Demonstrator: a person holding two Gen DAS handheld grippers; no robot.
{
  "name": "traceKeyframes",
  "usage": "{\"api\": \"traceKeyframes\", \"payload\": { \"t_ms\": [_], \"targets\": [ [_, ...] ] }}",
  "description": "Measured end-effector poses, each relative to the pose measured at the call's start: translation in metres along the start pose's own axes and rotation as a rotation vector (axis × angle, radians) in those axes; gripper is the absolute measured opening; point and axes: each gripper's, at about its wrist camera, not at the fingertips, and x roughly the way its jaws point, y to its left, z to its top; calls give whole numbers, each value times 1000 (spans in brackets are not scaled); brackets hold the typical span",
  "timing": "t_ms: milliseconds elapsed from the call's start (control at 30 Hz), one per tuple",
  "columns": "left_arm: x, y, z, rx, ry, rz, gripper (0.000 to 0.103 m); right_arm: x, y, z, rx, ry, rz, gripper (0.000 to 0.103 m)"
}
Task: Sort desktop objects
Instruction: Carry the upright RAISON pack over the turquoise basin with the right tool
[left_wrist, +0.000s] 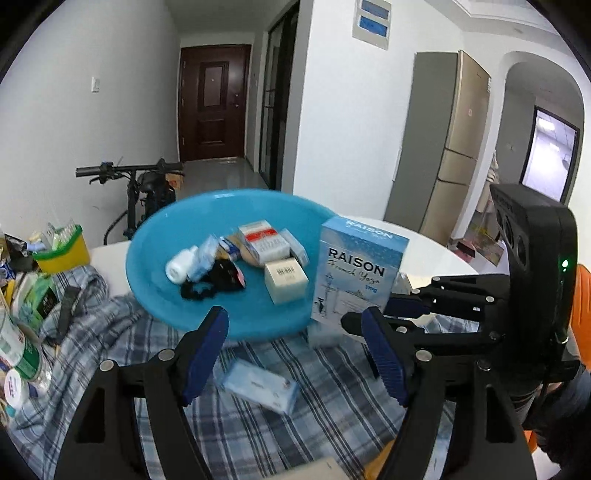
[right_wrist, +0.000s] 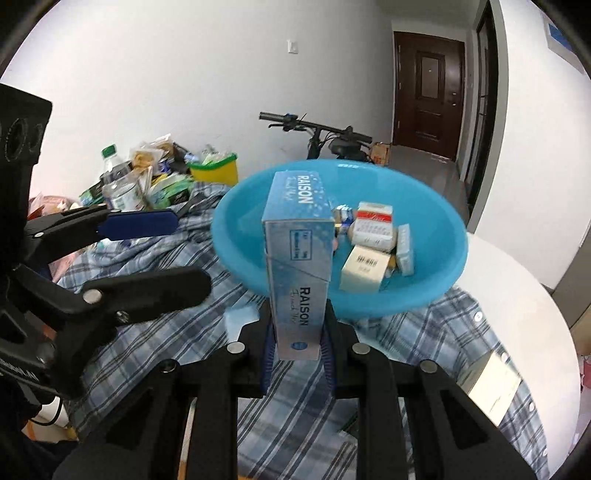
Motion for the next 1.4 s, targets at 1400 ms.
{"api": "traceKeyframes", "payload": {
  "t_ms": [1400],
  "targets": [
    [165, 109, 121, -137, 63, 89, 77, 144, -93, 119, 99, 50, -44, 21]
  ]
}}
